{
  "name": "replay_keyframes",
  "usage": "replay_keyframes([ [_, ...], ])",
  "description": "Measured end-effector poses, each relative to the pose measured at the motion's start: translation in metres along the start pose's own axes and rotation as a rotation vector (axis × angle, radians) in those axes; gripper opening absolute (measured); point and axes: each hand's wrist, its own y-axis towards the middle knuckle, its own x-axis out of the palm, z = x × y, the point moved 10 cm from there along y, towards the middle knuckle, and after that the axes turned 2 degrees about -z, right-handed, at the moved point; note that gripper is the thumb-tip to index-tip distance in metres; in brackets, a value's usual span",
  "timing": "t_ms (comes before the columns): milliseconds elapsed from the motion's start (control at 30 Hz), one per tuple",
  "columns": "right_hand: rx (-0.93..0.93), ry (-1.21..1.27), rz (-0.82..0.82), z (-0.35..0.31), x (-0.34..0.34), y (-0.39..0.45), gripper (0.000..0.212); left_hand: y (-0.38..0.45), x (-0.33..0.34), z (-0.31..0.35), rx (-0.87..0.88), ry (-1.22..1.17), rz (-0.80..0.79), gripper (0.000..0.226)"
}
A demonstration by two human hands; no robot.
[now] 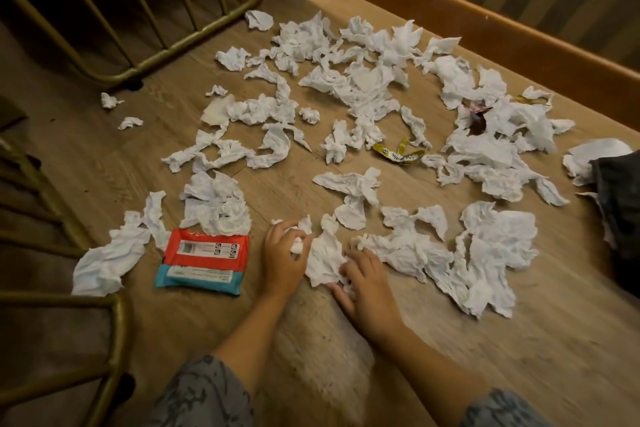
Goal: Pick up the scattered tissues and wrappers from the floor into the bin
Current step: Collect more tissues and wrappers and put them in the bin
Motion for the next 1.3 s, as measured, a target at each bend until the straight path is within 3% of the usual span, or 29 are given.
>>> replay_keyframes([
  [133,0.013,0.063,0.081,0.006,-0.018,-0.014,0.013,-0.018,-0.01,-0.008,-0.076,0.013,0.004,0.028],
  [267,0.142,0.18,0.13,0.025,-0.038,-0.026,0.022,-0.029,-0.021,-0.018,-0.179,0.045,0.035,0.013],
  [433,0.277,0.266,0.37,0.047,-0.083,-0.038,0.04,-0.039,-0.034,-0.029,-0.363,-0.025,0.127,0.031],
  [567,0.34,0.267,0.488,0.063,-0.105,-0.041,0.041,-0.028,-0.033,-0.003,-0.22,-0.036,0.123,0.036],
  [700,0.422,0.061,0.3,0.07,-0.093,-0.026,0.052,-0.023,0.01,0.03,-0.039,0.003,-0.127,0.033],
  [833,0.302,-0.189,0.065,0.052,-0.065,-0.02,0.062,-0.037,0.032,0.044,0.106,0.157,-0.208,0.051],
  [933,0.243,-0.241,0.027,0.046,-0.052,-0.029,0.057,-0.054,0.035,0.039,0.144,0.24,-0.26,0.062],
  [1067,0.142,-0.133,0.019,0.038,-0.039,-0.042,0.048,-0.071,0.034,0.021,0.167,0.146,-0.371,0.05],
  [1200,-0.12,-0.08,0.045,0.016,-0.029,-0.055,0.032,-0.074,0.014,0.011,0.042,0.055,-0.289,0.046],
  [1300,-0.17,0.061,0.048,0.007,-0.026,-0.06,0.028,-0.067,-0.006,0.011,-0.044,0.027,-0.152,0.036],
])
